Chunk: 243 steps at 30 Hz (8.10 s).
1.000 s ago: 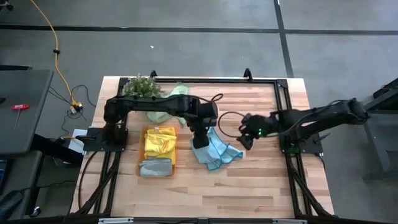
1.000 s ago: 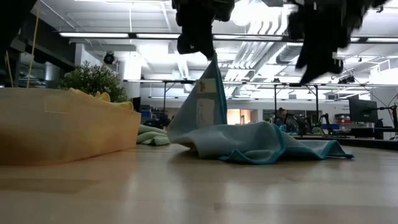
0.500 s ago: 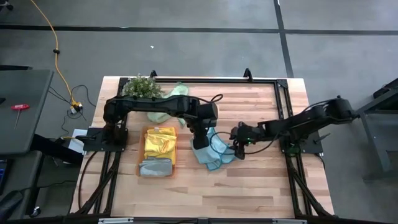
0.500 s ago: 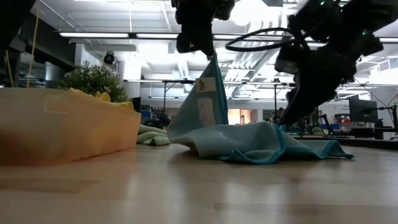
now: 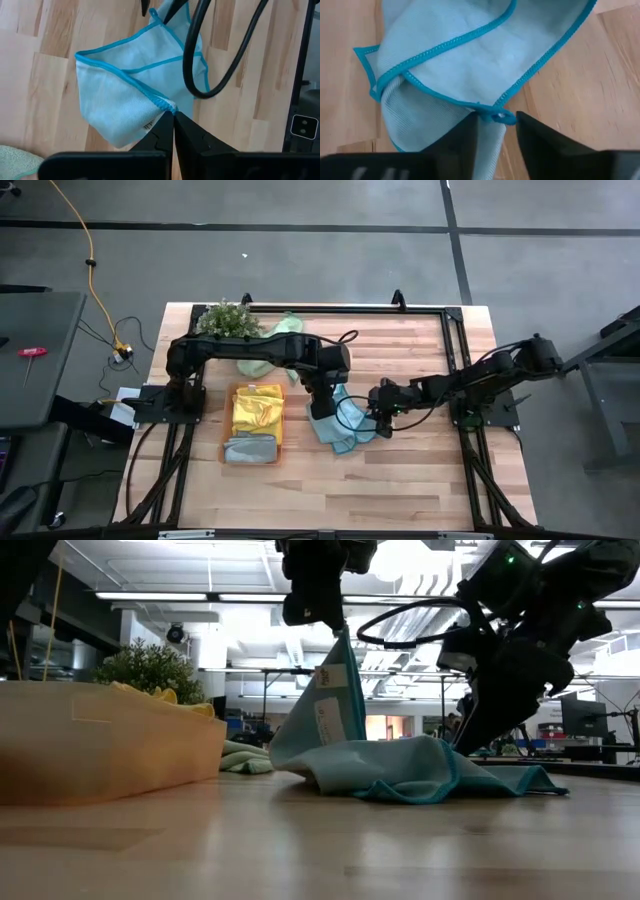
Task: Fold microfiber towels
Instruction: Fold the blue microfiber towel
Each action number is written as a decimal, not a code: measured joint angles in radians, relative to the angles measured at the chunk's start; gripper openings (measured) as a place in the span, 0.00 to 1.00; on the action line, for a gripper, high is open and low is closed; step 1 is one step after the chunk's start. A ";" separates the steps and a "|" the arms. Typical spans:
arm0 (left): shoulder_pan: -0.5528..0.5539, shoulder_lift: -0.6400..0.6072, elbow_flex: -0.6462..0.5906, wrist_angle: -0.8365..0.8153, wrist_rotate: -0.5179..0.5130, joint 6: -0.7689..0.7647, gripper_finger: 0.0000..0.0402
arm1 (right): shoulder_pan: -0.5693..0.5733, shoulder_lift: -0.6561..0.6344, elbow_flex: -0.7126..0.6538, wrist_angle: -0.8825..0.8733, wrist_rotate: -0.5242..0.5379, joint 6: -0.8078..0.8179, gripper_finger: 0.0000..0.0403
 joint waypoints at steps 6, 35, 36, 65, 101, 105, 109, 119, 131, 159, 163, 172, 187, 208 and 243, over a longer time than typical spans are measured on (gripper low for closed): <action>0.002 0.000 0.000 0.000 0.000 0.000 0.00 | 0.000 -0.001 0.000 0.008 0.000 0.007 0.13; 0.002 -0.001 0.000 0.000 0.002 0.000 0.00 | -0.002 -0.002 0.059 -0.044 -0.010 0.115 0.59; 0.002 -0.001 0.000 0.000 0.002 0.000 0.00 | -0.002 -0.002 0.059 -0.045 -0.011 0.117 0.58; 0.001 -0.001 0.000 0.000 0.001 0.000 0.00 | -0.046 -0.001 0.059 -0.045 -0.073 0.247 0.35; 0.001 -0.001 0.000 0.008 0.001 0.000 0.00 | -0.046 -0.001 0.059 -0.029 -0.026 0.533 0.27; 0.001 -0.001 0.000 0.008 0.002 0.000 0.00 | -0.046 -0.001 0.059 -0.029 -0.030 0.533 0.33; 0.001 -0.001 0.000 0.008 0.001 0.000 0.00 | -0.046 -0.001 0.059 -0.029 -0.034 0.556 0.35; 0.001 -0.001 0.000 0.010 0.002 0.001 0.00 | -0.046 -0.001 0.059 -0.043 -0.037 0.552 0.31; 0.001 -0.001 0.000 0.029 0.002 0.000 0.00 | -0.045 0.034 0.059 -0.041 -0.080 0.531 0.20; 0.221 -0.301 0.000 0.012 -0.126 0.140 0.00 | -0.119 -0.598 0.336 -0.488 0.234 0.363 0.00; 0.226 -0.365 0.000 0.023 -0.157 0.159 0.00 | -0.138 -0.578 0.519 -0.666 0.277 0.277 0.00; 0.131 -0.472 0.000 -0.024 -0.154 0.054 0.00 | -0.138 -0.496 0.817 -0.893 0.200 0.213 0.00; -0.153 -0.577 0.000 -0.036 0.017 -0.253 0.00 | 0.138 -0.381 1.146 -1.095 -0.284 0.357 0.00; 0.019 -0.150 0.000 -0.175 -0.220 0.031 0.00 | 0.107 -0.381 0.687 -1.394 0.134 0.531 0.00; 0.288 0.192 0.000 0.179 -0.613 0.280 0.00 | -0.464 -0.382 0.217 -1.137 0.408 0.348 0.00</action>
